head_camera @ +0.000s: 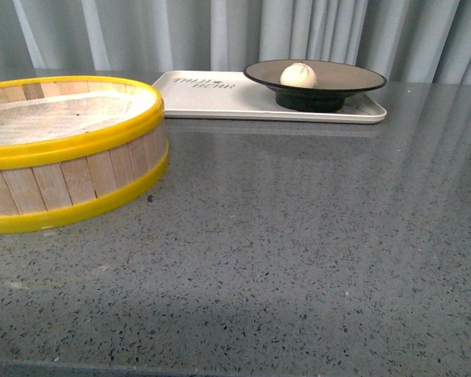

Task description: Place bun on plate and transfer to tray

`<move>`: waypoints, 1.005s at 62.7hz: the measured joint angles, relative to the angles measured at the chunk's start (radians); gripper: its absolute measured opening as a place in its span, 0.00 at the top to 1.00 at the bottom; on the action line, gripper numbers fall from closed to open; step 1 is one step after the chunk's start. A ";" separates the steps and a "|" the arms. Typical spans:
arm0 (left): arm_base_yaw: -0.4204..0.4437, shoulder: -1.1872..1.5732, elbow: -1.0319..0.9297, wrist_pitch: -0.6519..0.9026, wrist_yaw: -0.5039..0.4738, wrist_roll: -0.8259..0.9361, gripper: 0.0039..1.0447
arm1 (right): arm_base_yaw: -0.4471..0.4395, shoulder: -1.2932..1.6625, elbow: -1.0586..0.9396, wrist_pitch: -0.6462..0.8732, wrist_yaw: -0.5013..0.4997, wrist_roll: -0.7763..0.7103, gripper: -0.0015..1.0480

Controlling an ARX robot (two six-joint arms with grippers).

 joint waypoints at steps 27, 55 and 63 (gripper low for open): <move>0.000 0.000 0.000 0.000 0.000 0.000 0.06 | 0.000 -0.065 0.000 -0.035 0.000 -0.001 0.74; 0.000 0.000 0.000 0.000 0.000 0.000 0.06 | 0.000 -0.065 0.000 -0.035 0.000 0.000 0.09; 0.000 0.000 0.000 0.000 0.000 0.000 0.06 | 0.000 -0.065 0.000 -0.035 0.000 -0.001 0.08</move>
